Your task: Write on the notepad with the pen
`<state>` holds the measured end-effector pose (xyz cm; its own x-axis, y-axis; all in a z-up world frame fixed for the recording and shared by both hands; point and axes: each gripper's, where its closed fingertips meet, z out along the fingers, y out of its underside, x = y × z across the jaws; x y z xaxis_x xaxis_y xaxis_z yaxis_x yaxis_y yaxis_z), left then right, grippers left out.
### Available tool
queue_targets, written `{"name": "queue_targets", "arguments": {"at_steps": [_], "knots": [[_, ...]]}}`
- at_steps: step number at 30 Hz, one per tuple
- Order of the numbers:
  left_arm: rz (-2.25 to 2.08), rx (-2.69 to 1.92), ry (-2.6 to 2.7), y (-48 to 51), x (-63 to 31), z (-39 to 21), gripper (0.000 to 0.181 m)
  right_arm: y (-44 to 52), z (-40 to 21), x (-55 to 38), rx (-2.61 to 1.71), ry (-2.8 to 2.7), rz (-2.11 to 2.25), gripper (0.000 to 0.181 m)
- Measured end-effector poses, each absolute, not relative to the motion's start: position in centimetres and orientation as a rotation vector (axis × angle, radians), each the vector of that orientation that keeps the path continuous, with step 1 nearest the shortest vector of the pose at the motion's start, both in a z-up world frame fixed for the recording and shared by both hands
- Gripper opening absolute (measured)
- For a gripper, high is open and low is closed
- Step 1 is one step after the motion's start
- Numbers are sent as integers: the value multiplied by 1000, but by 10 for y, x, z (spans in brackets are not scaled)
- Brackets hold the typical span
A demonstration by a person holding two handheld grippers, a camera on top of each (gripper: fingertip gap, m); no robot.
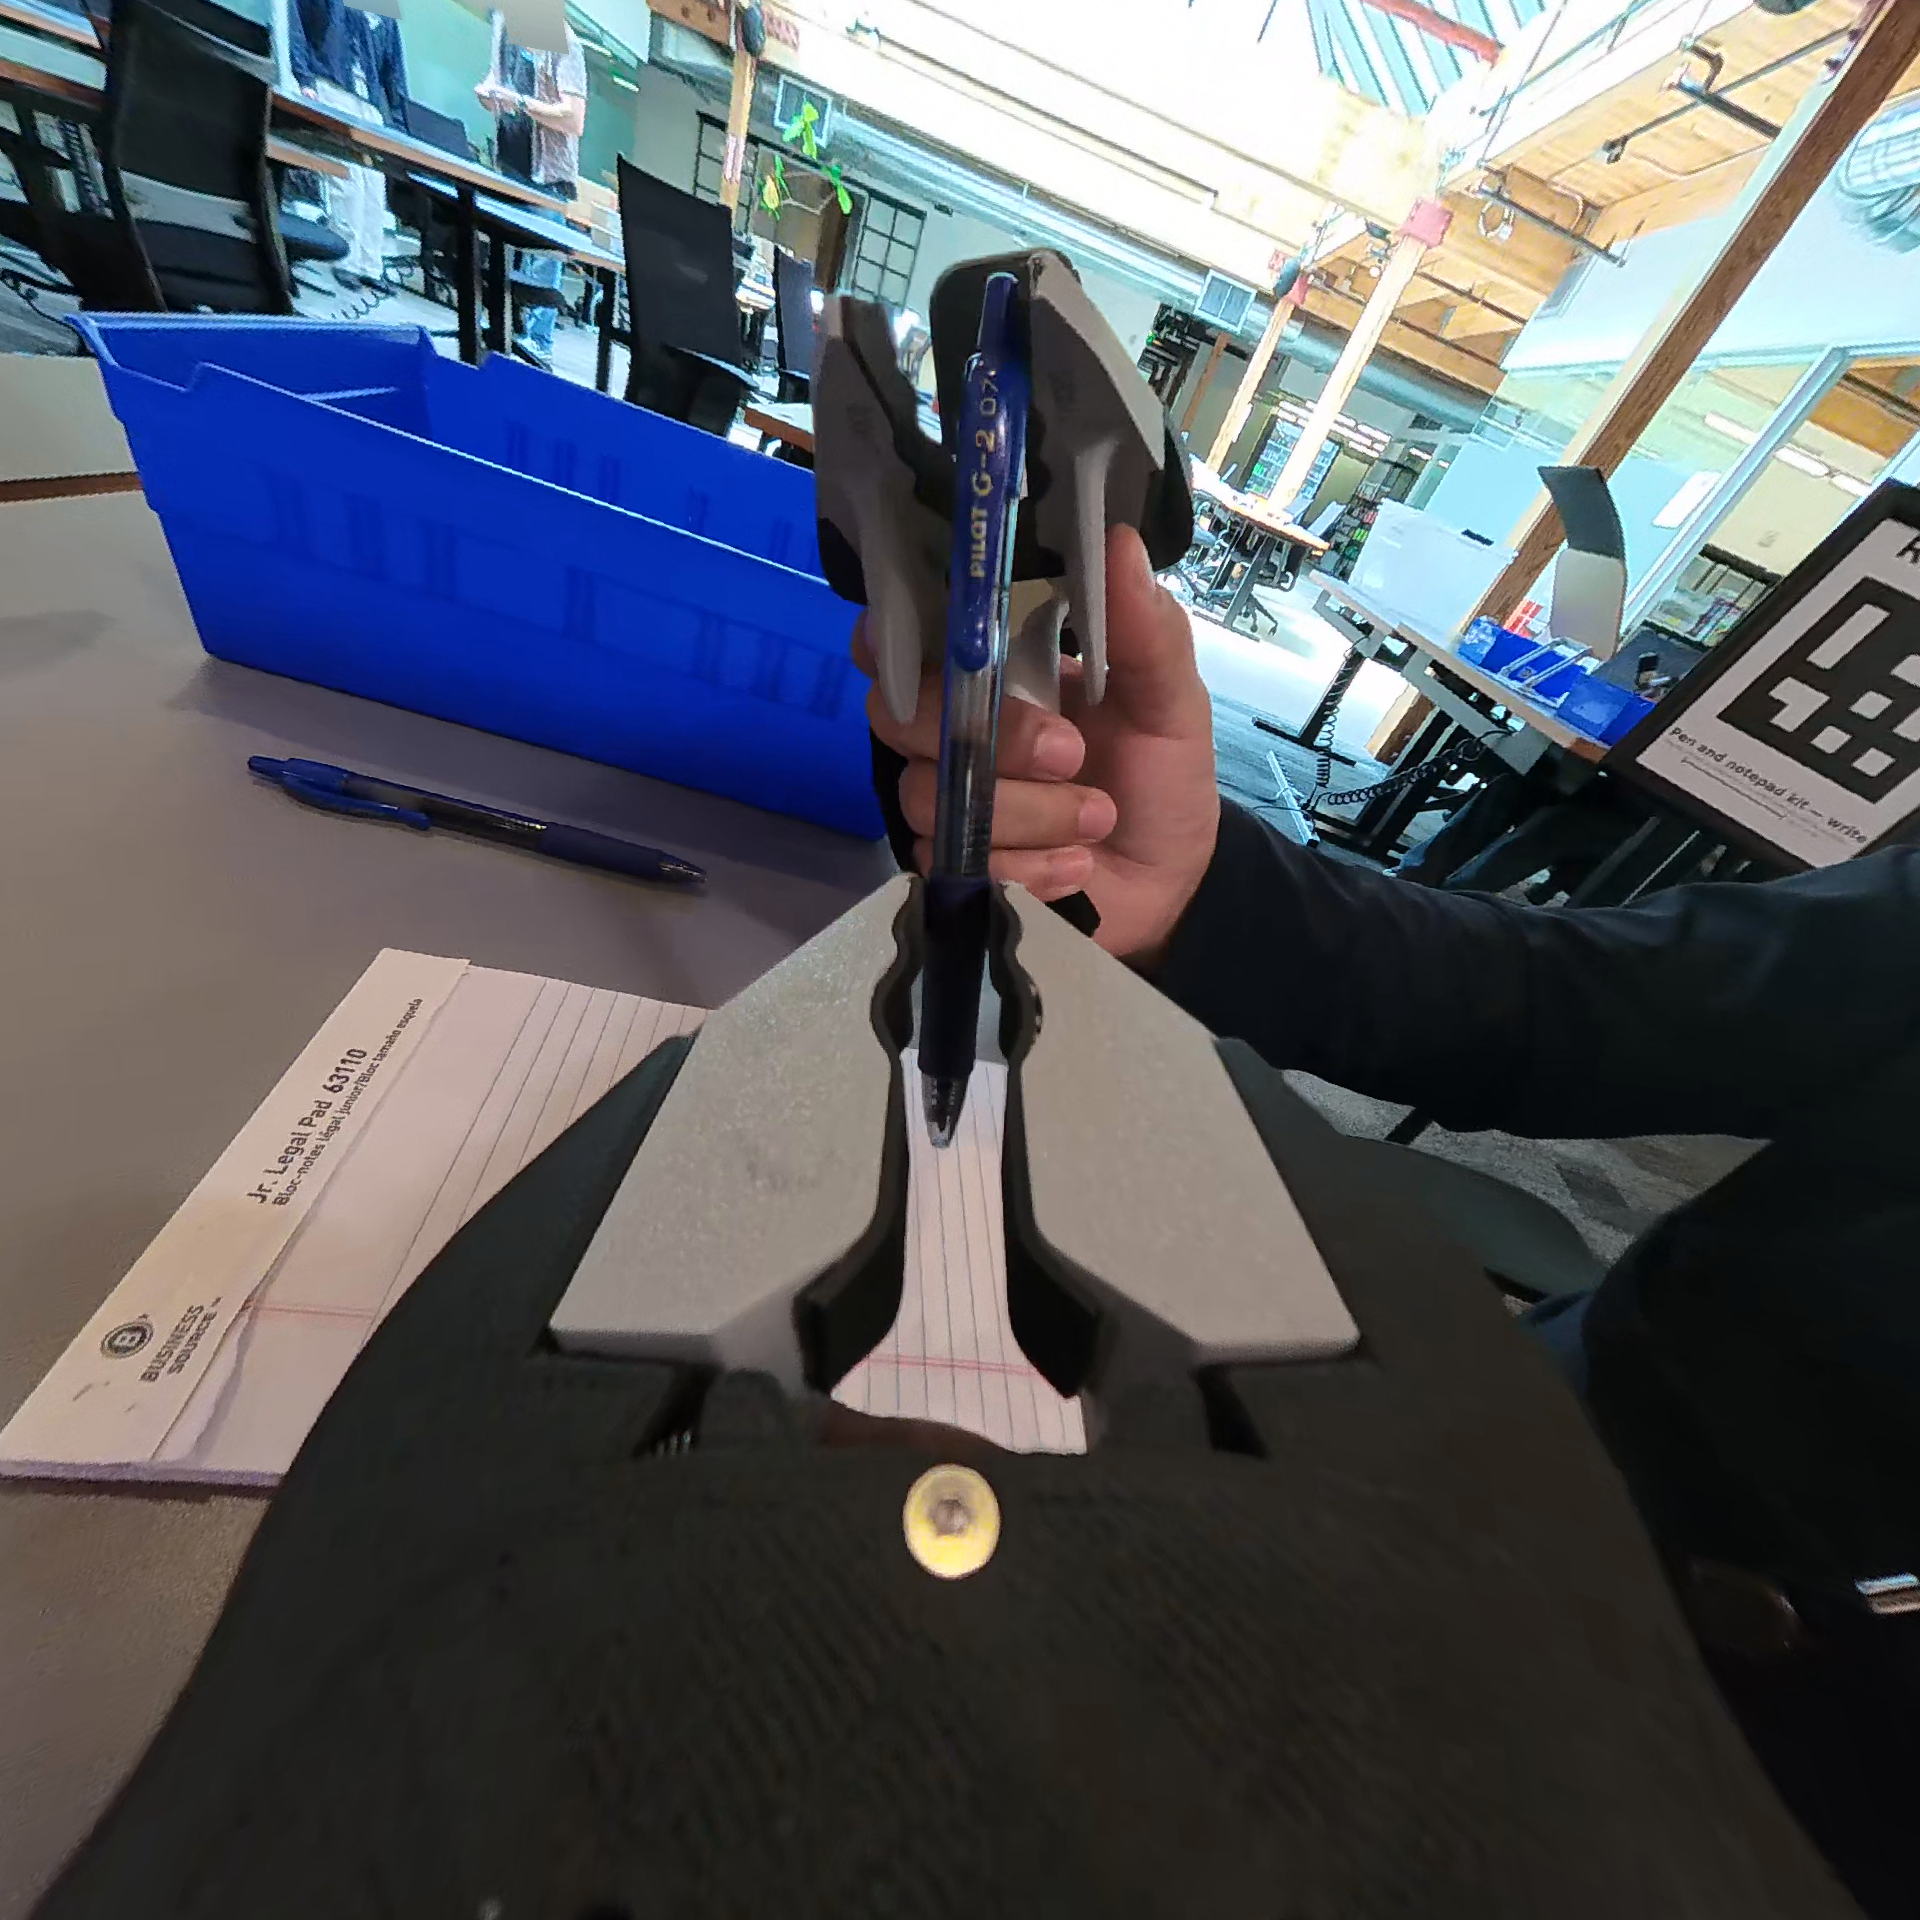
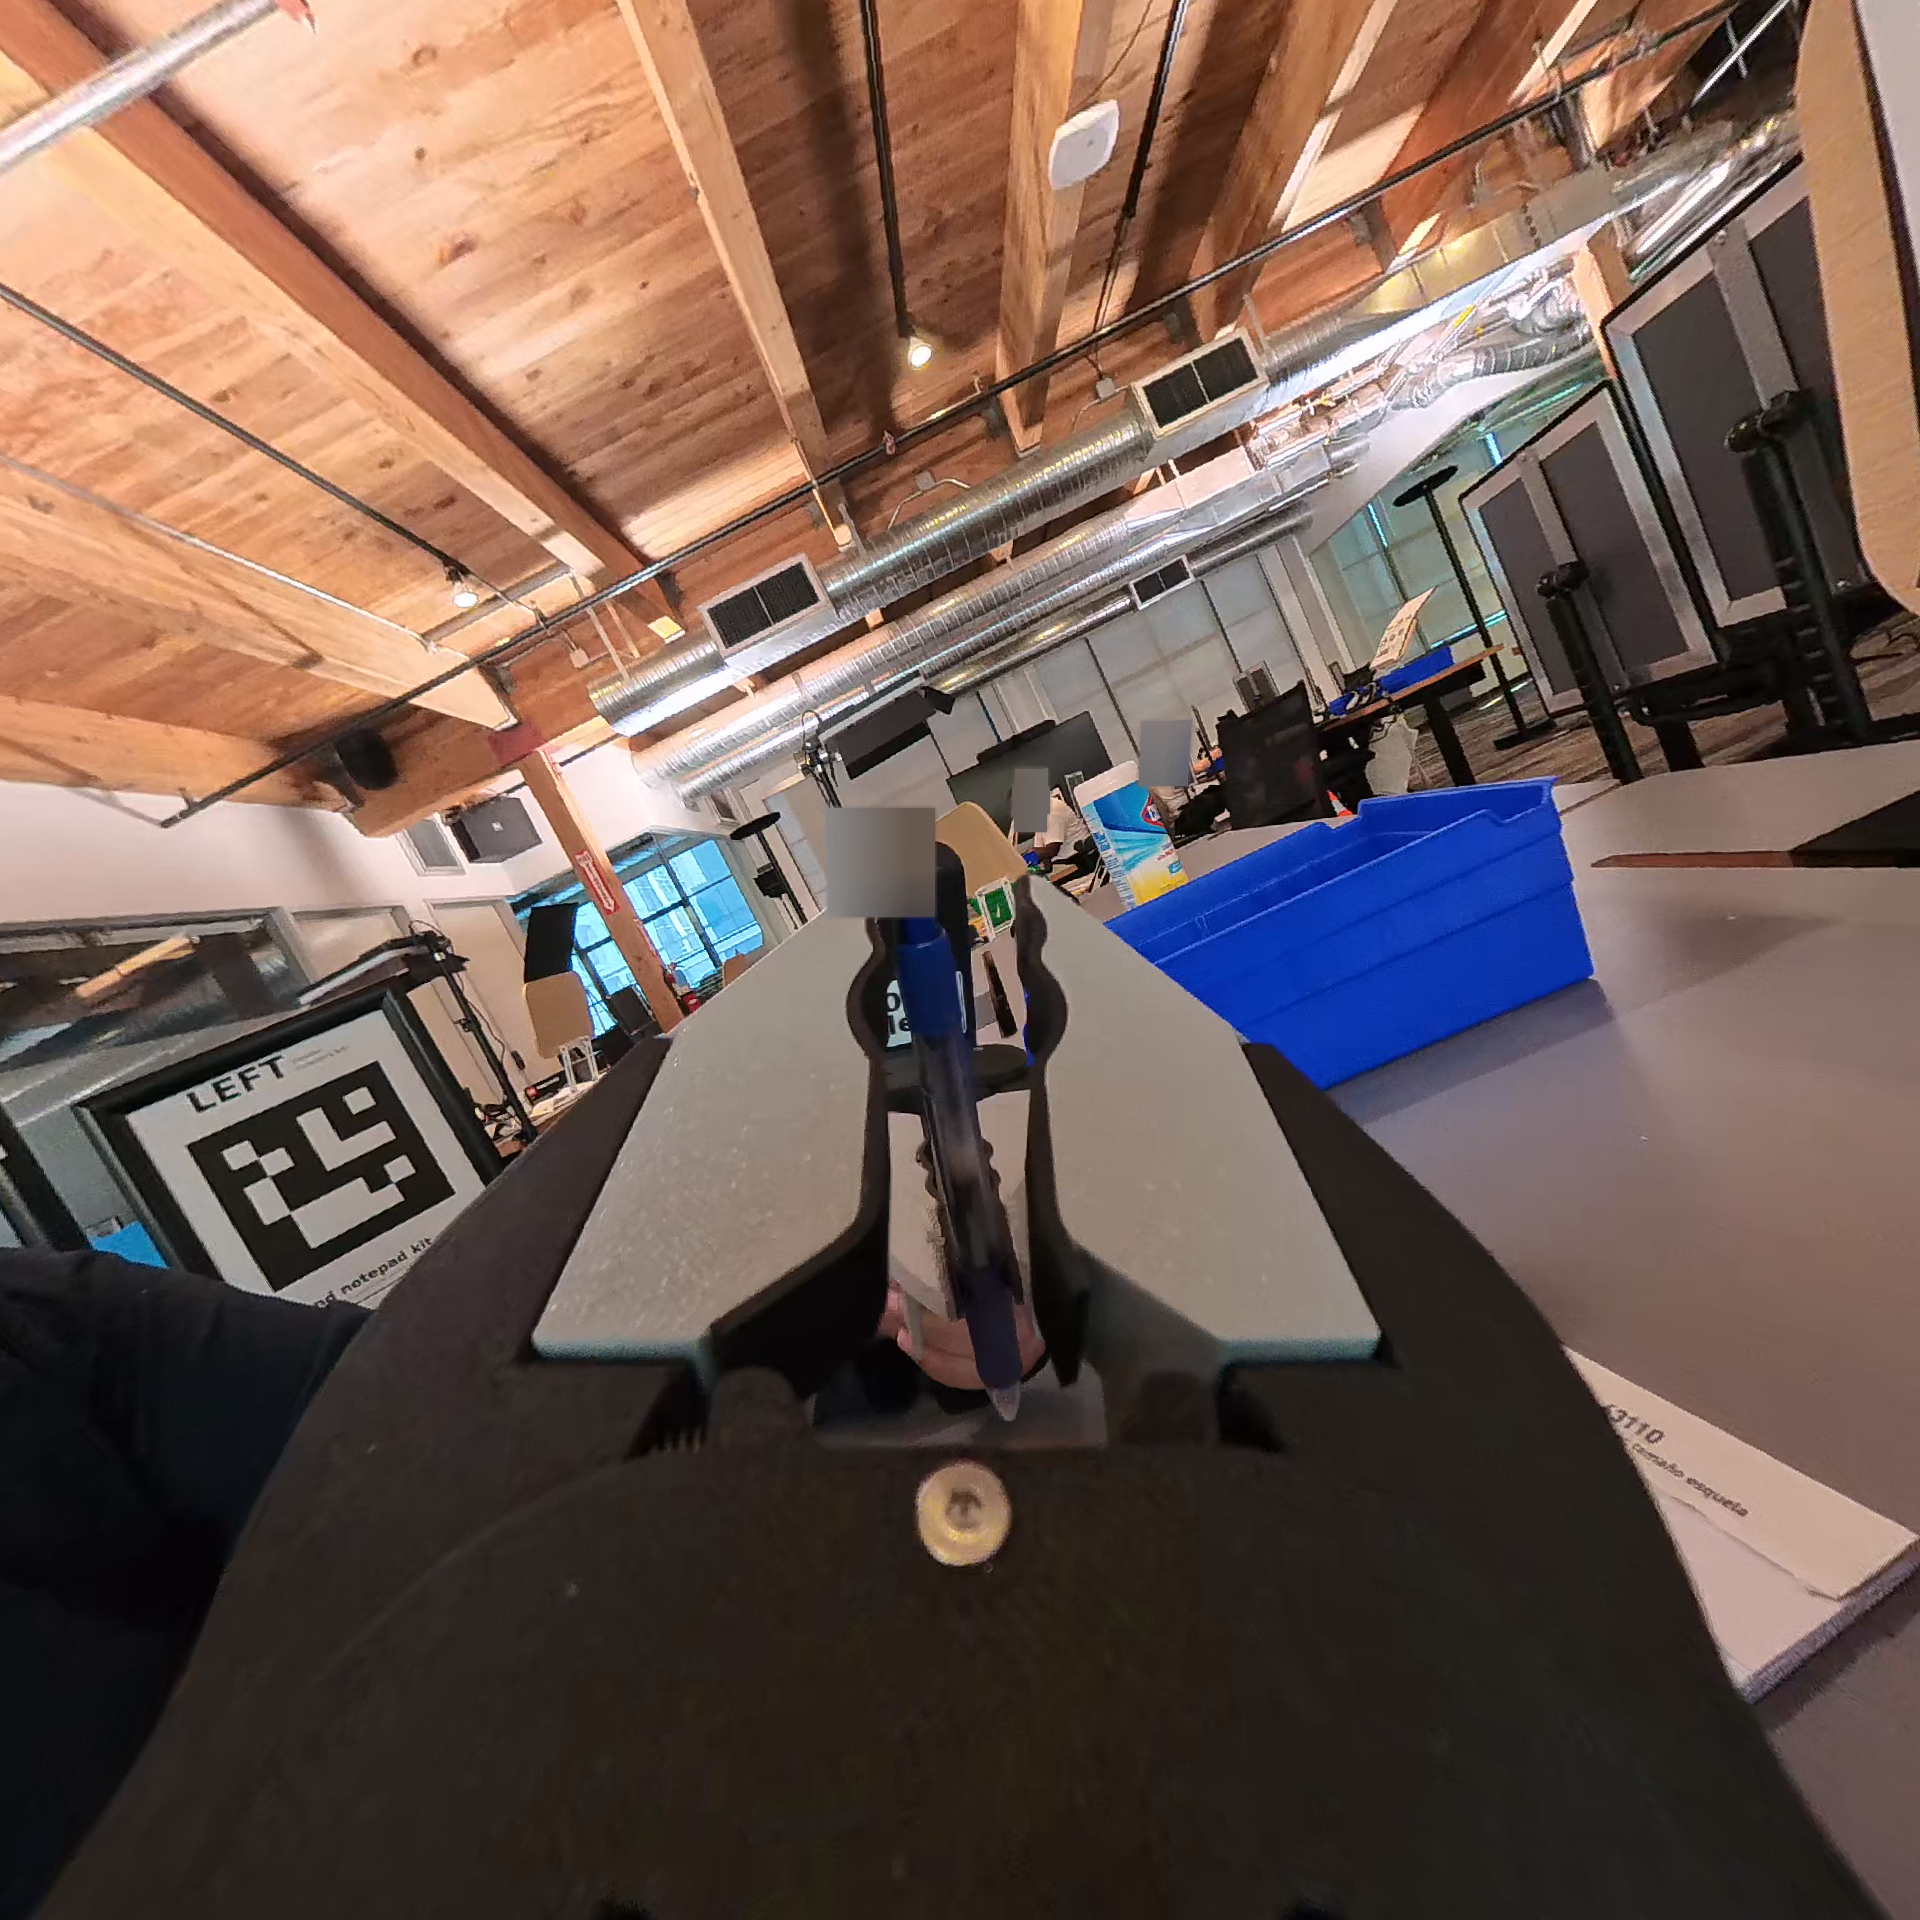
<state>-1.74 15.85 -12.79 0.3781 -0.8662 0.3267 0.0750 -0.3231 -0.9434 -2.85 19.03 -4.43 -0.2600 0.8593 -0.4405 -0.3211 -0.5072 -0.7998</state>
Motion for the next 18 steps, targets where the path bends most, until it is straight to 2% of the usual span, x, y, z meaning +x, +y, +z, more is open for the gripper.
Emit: {"name": "queue_targets", "arguments": {"at_steps": [7, 11, 18], "knots": [[-1154, -1589, 742, 155, -15, -126, 9, 193, -46, -30, -1172, -726, 1858, 34], [-1161, -1573, 756, 152, -14, -124, 9, 199, -48, -31, -1201, -694, 1844, 53], [-1170, -1555, 741, 153, -16, -120, 9, 203, -47, -29, -1199, -666, 1837, 57]]}}
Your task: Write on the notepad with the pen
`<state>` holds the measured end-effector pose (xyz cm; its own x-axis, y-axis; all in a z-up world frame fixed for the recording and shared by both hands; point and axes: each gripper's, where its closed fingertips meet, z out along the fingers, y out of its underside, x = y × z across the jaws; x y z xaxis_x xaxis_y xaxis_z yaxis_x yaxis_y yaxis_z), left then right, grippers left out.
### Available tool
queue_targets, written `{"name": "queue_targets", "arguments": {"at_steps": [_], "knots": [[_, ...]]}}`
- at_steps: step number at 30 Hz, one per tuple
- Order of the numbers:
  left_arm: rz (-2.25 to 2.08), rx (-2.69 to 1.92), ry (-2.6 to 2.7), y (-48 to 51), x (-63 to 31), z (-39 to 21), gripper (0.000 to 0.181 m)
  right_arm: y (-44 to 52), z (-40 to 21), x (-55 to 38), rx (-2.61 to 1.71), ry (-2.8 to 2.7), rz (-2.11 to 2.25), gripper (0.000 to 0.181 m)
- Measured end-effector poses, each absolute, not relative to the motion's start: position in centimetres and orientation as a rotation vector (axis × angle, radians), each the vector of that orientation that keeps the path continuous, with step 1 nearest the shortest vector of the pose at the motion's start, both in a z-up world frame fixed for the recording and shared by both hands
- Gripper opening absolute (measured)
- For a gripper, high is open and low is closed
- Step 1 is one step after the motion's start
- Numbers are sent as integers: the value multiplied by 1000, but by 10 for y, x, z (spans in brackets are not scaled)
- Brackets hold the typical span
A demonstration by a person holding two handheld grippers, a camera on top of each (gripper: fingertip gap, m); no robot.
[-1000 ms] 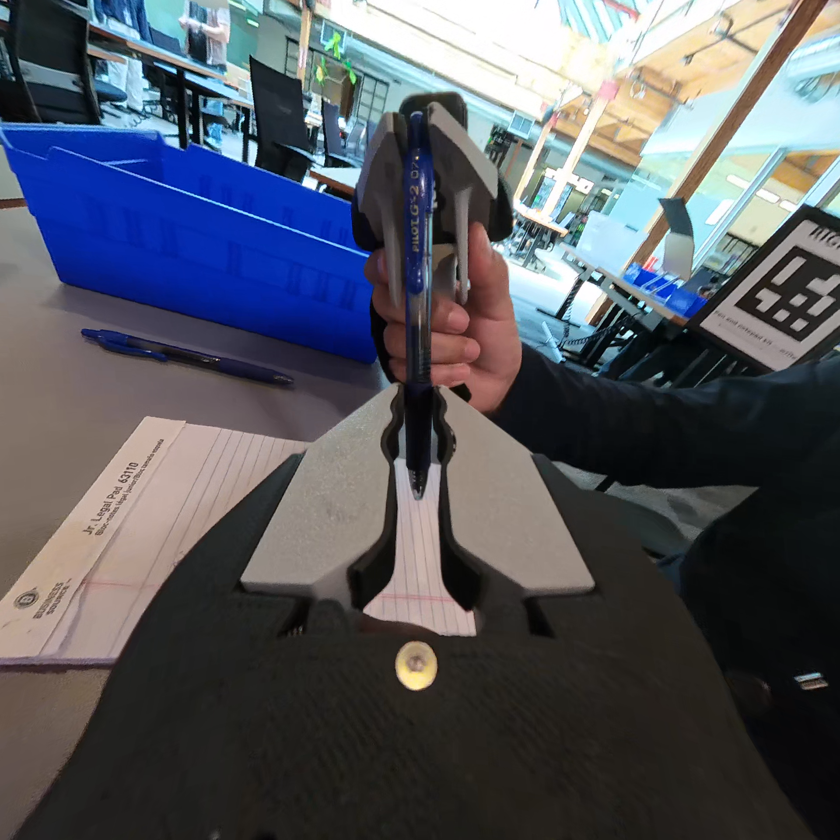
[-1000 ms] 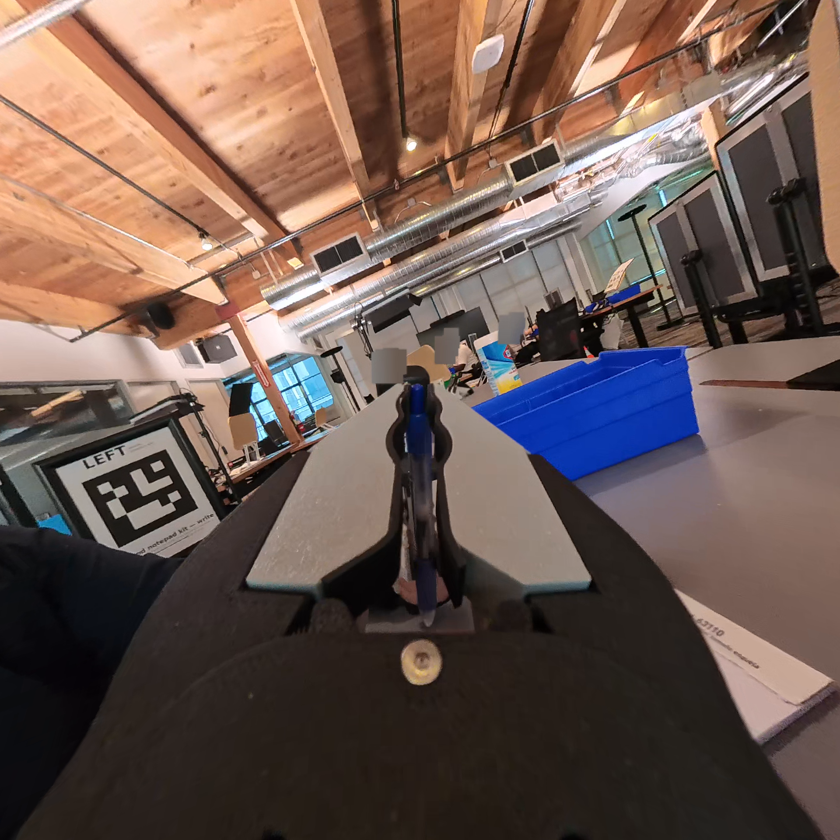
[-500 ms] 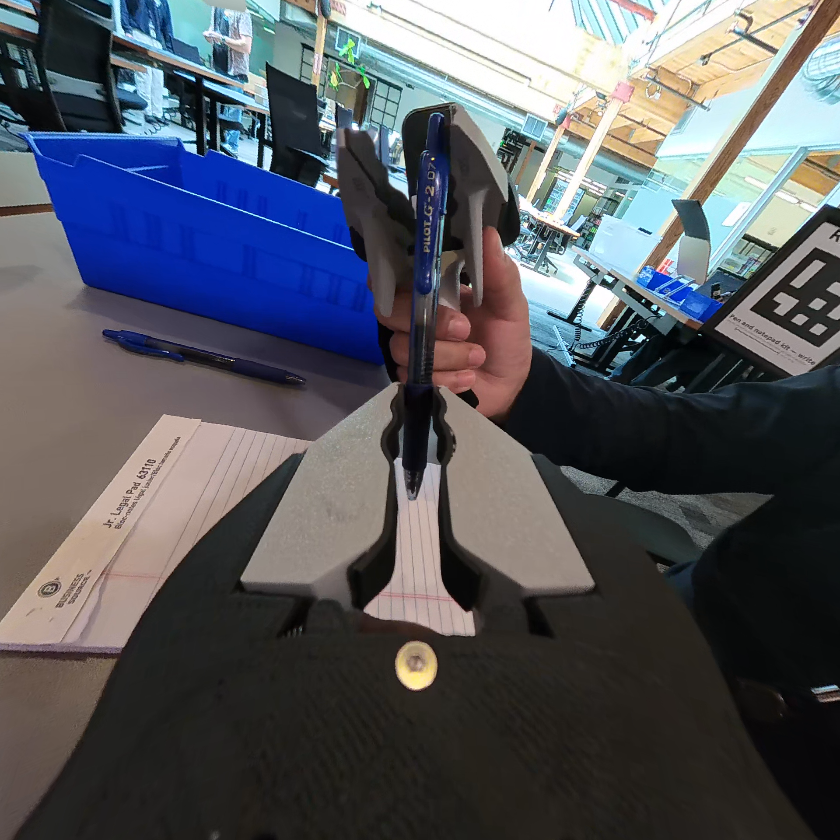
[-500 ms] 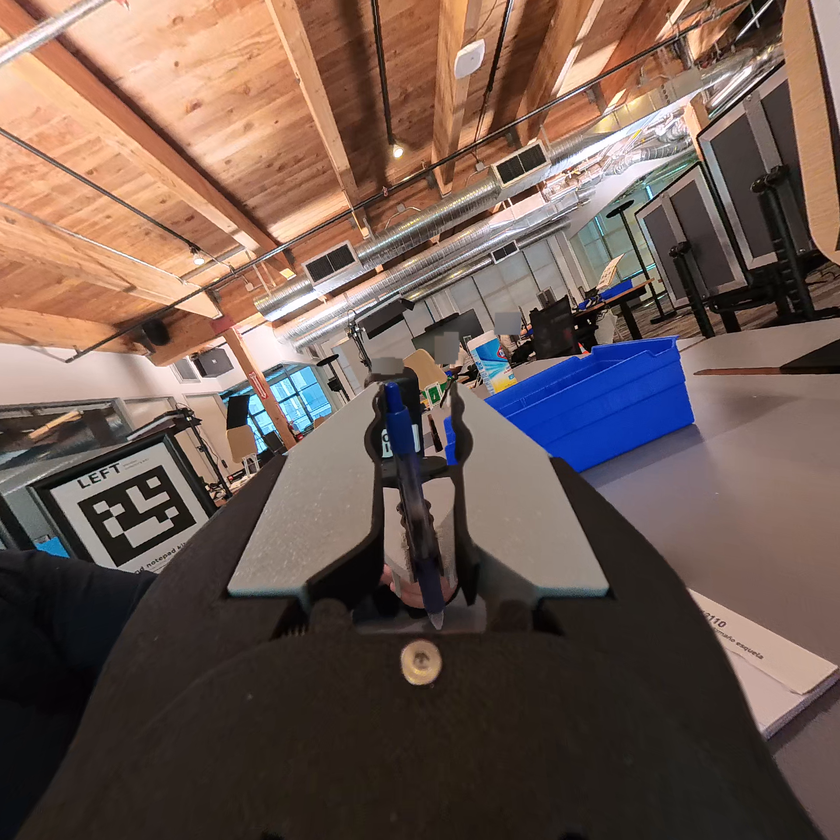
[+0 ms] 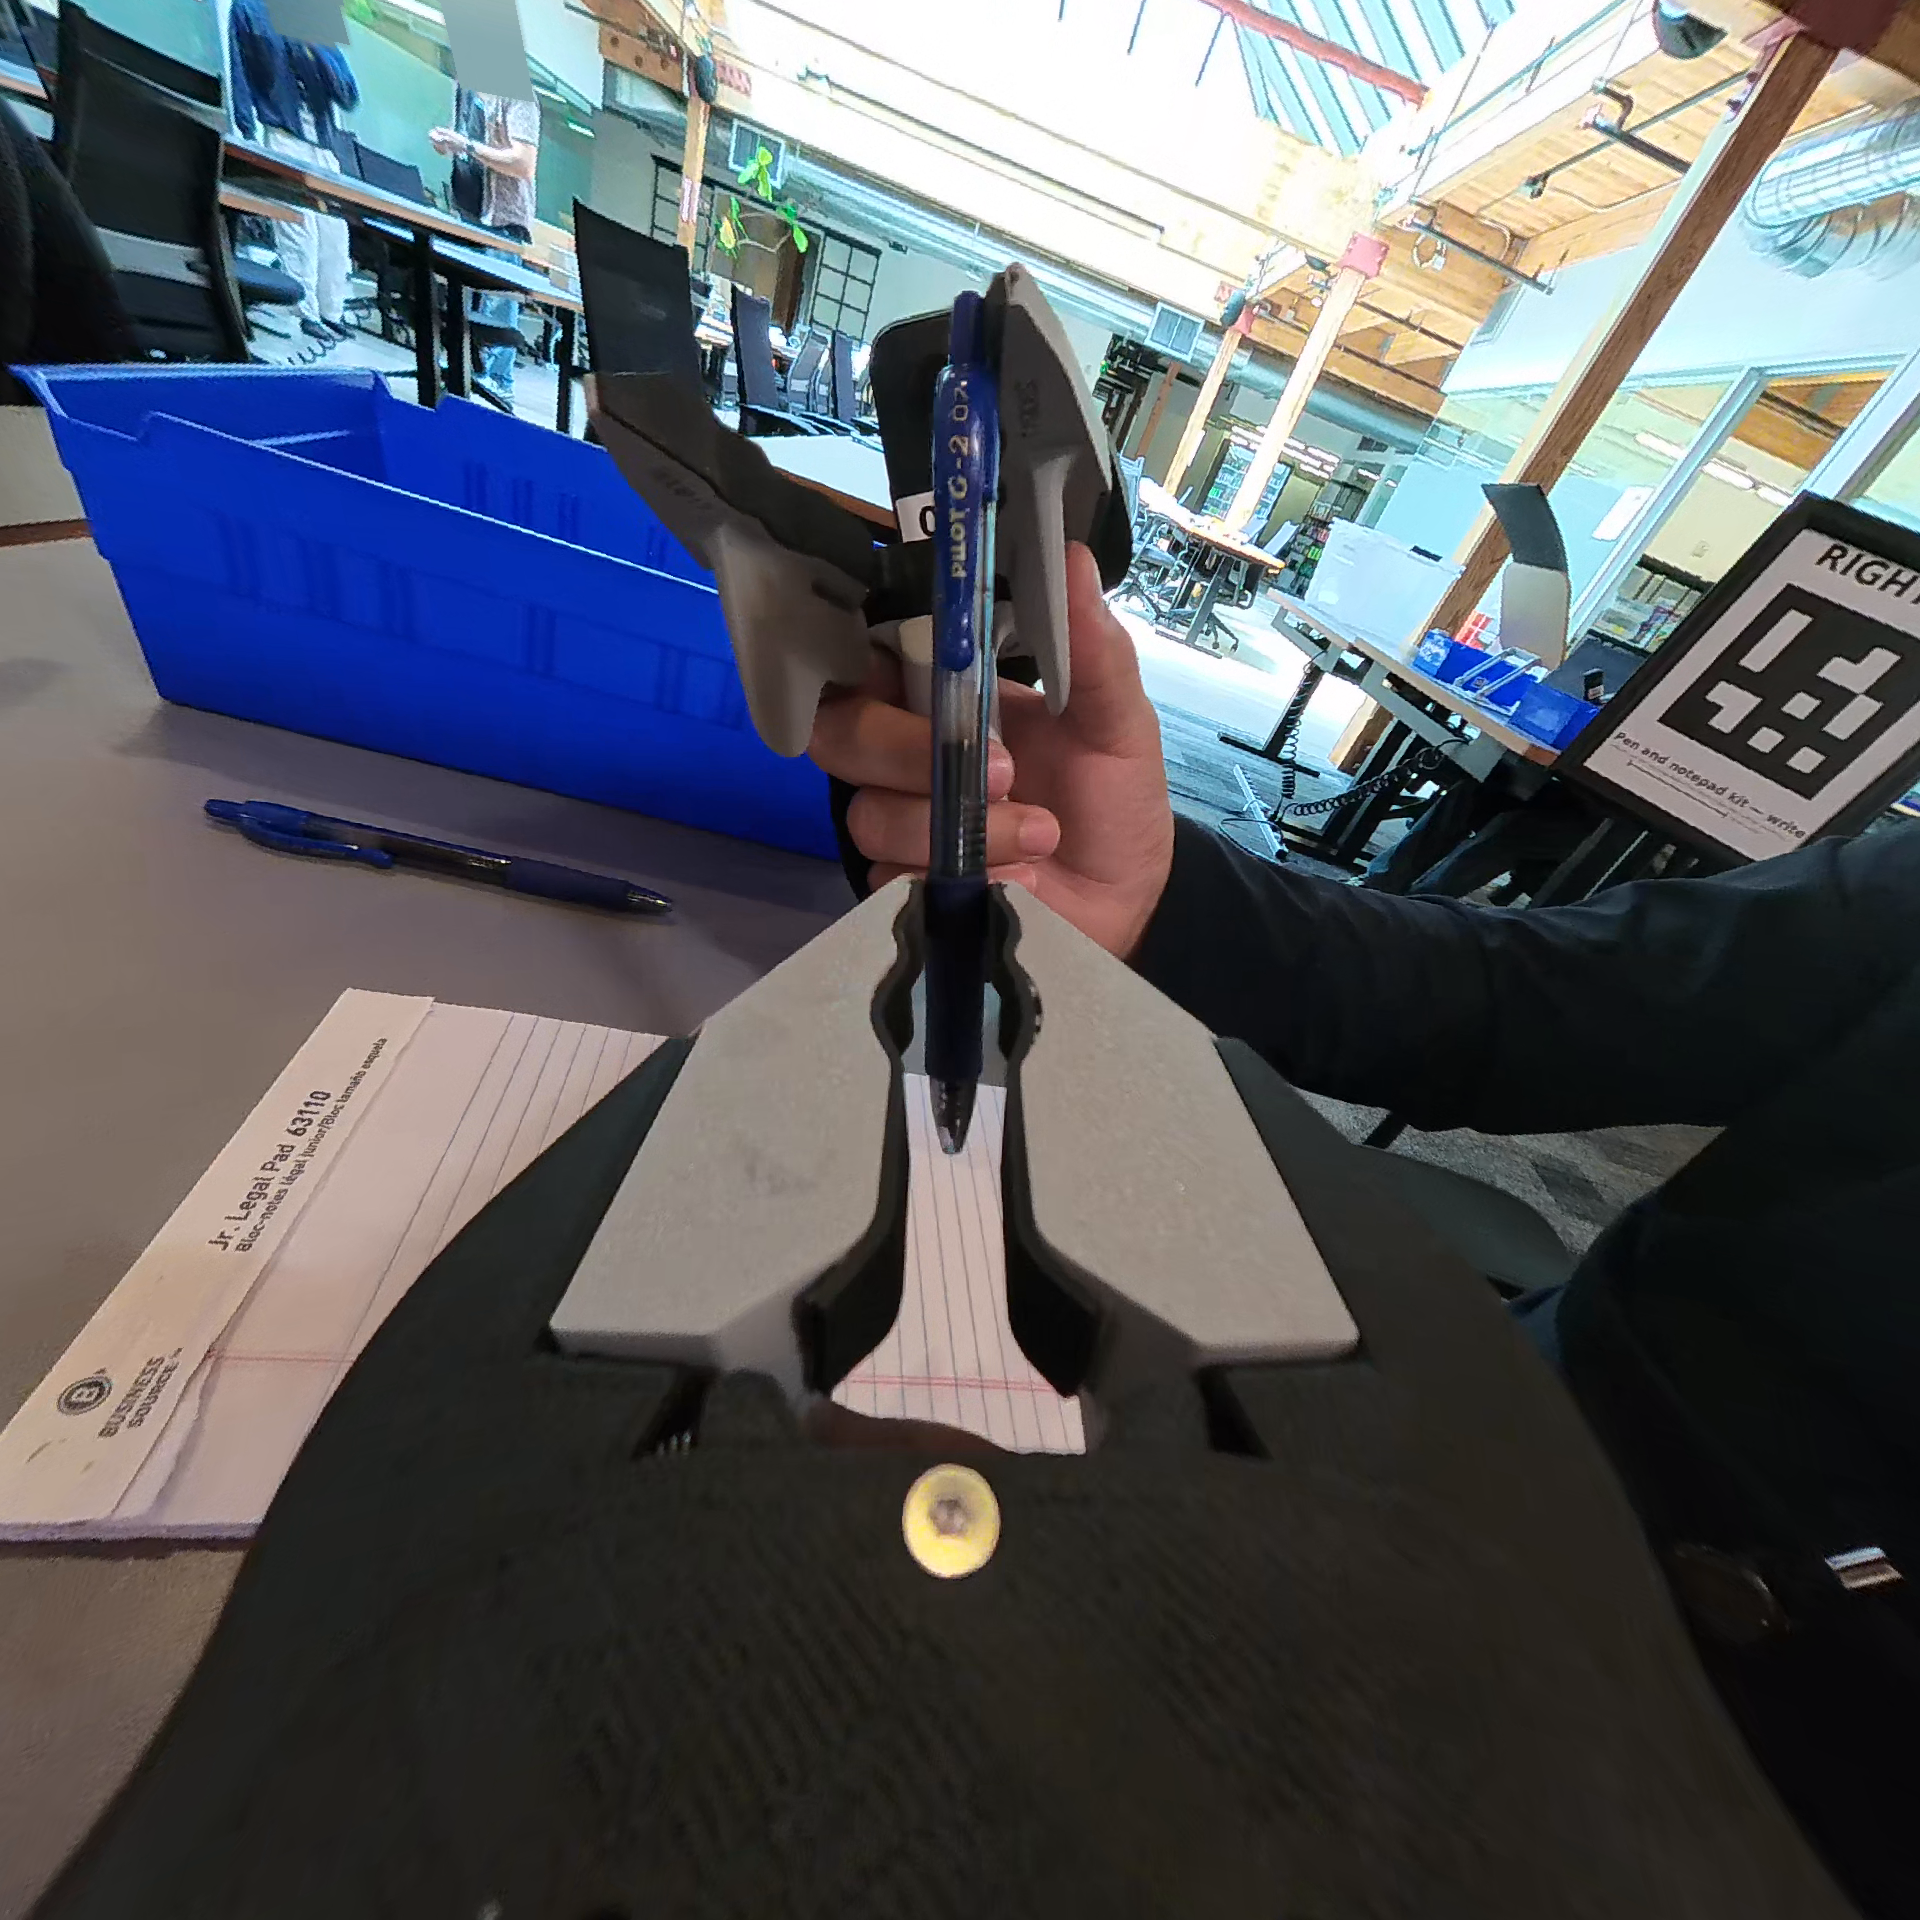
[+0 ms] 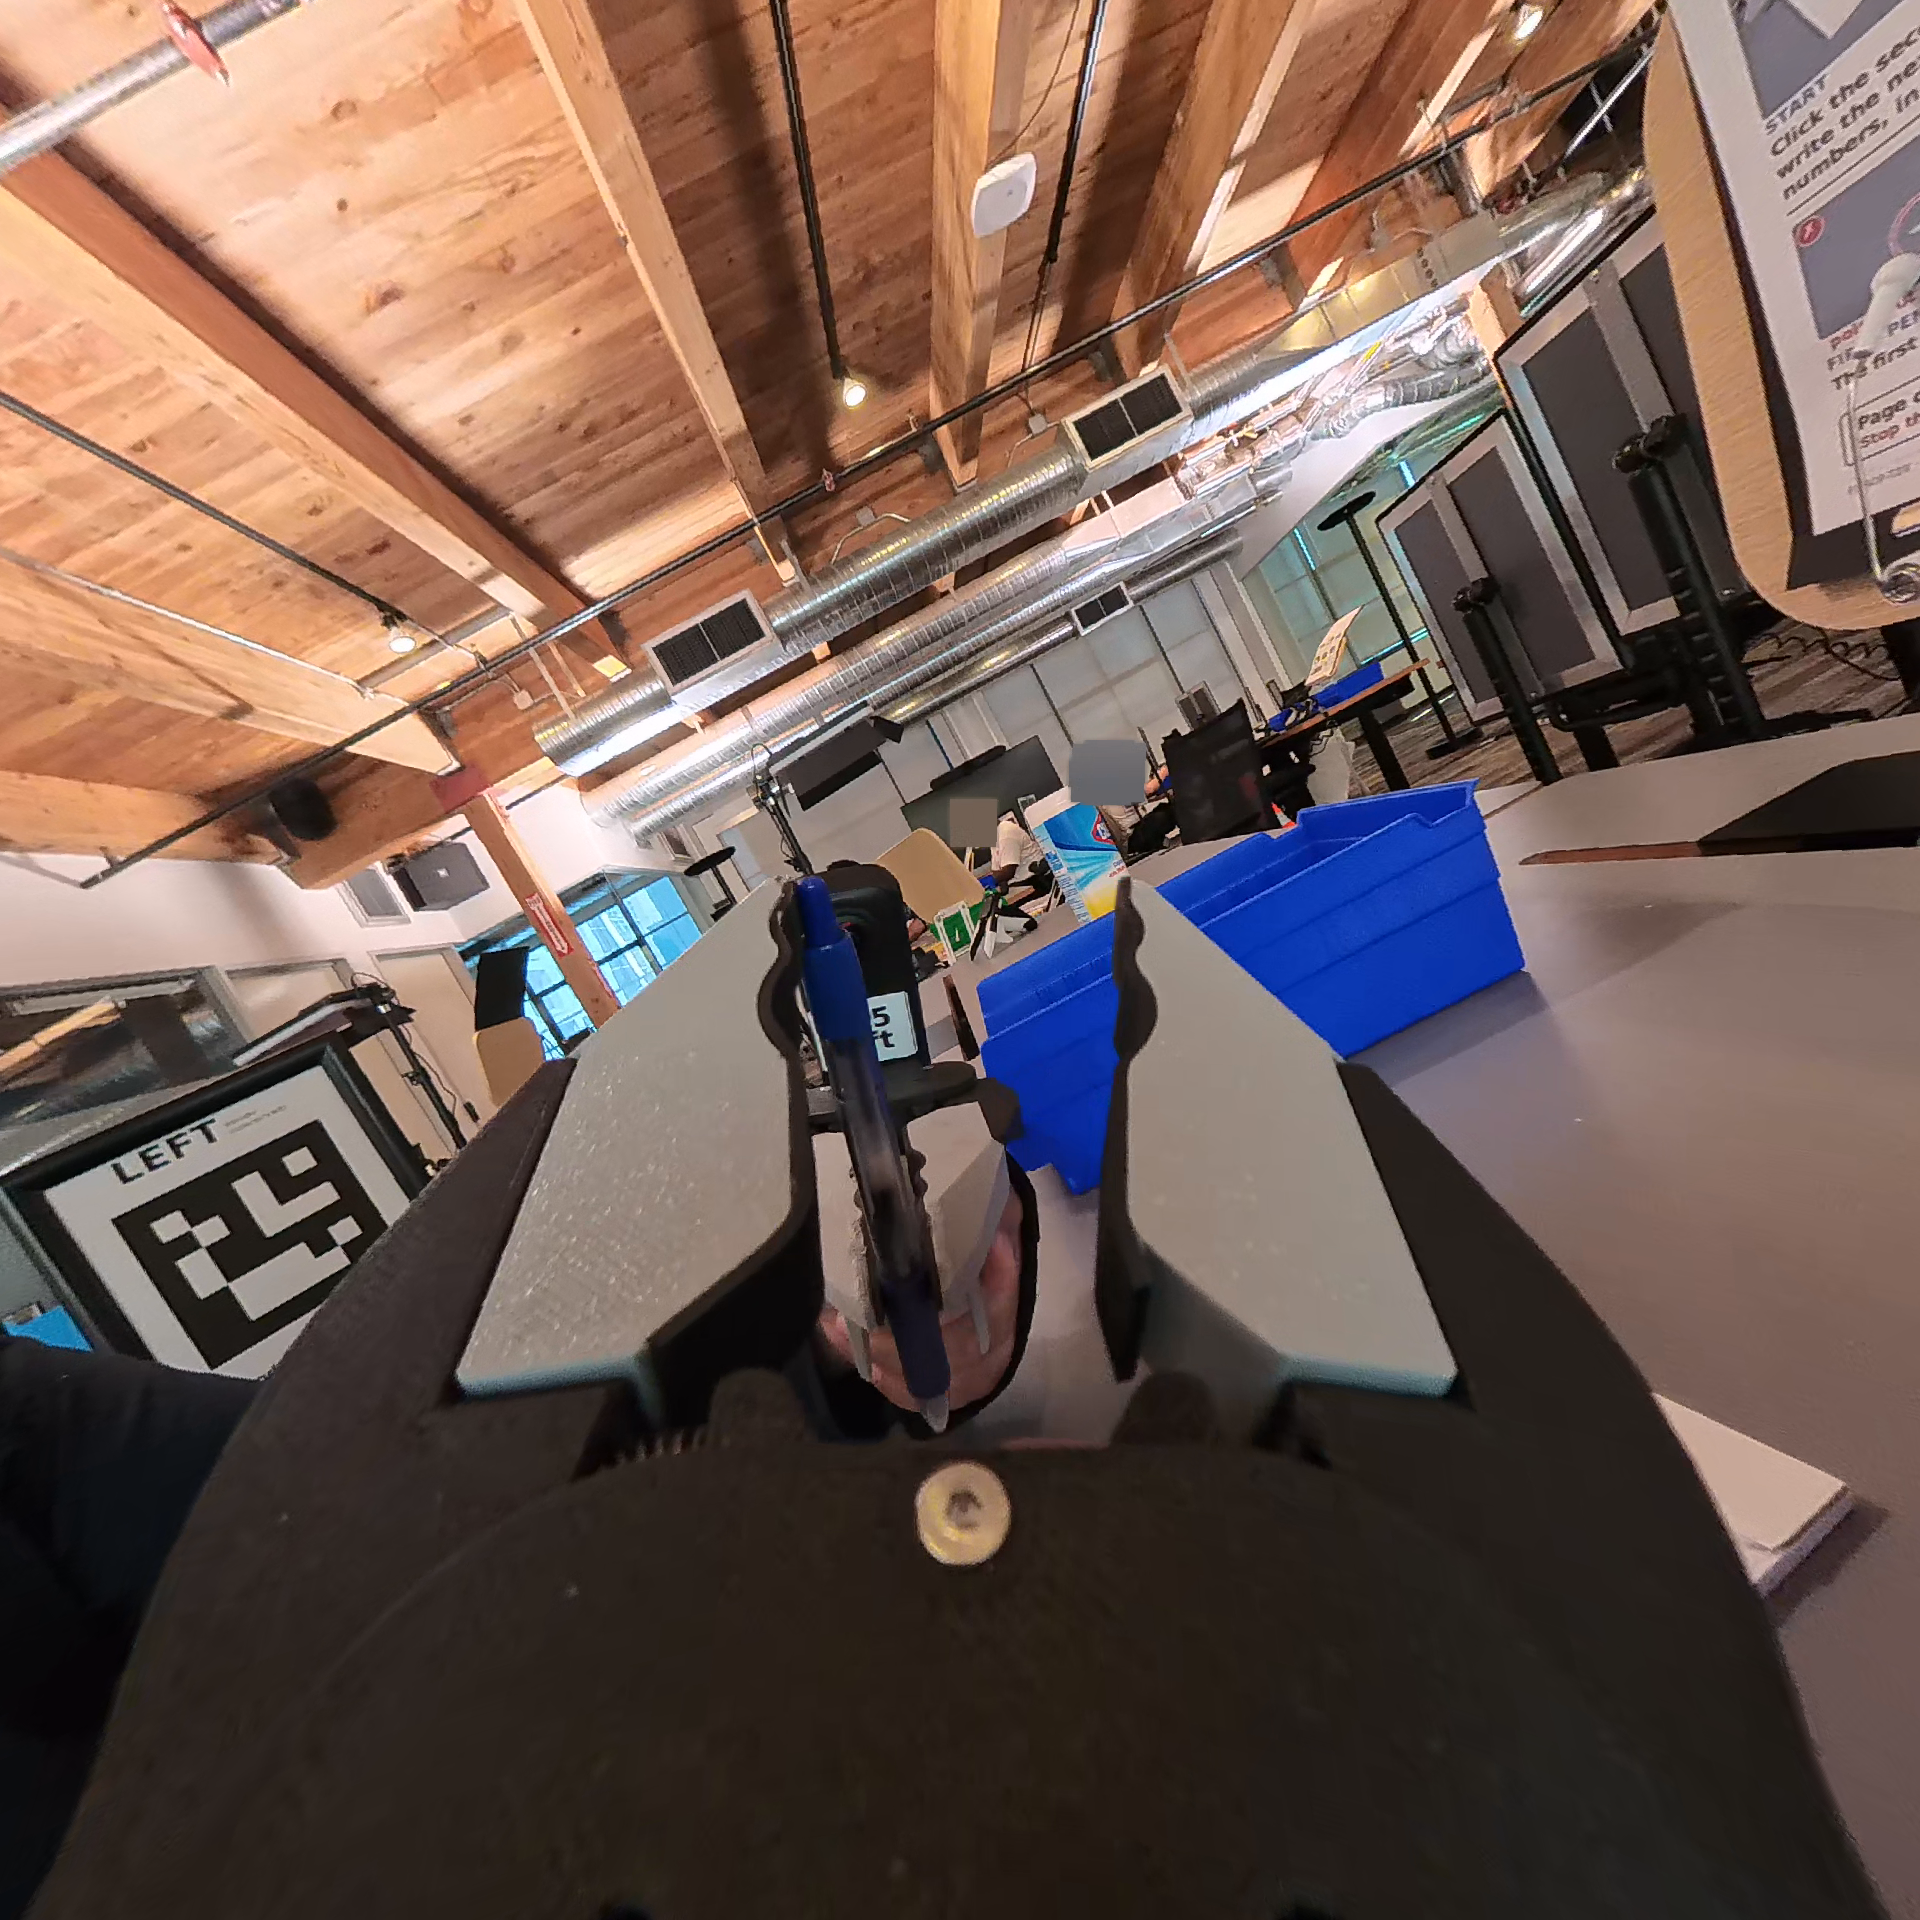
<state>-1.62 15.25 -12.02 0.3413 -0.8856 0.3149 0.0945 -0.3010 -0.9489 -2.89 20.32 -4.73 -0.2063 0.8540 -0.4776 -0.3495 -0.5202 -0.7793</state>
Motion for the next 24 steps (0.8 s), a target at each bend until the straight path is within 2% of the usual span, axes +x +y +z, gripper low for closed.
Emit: {"name": "queue_targets", "arguments": {"at_steps": [18, 19, 21, 24], "knots": [[-1185, -1558, 689, 158, -22, -118, 9, 181, -51, -41, -1196, -794, 1911, 56], [-1189, -1561, 685, 158, -21, -119, 9, 174, -55, -46, -1204, -843, 1926, 50], [-1192, -1564, 695, 157, -20, -120, 9, 163, -64, -53, -1227, -945, 1902, 13], [-1201, -1561, 718, 153, -16, -120, 9, 161, -66, -55, -1214, -1007, 1777, 6]]}}
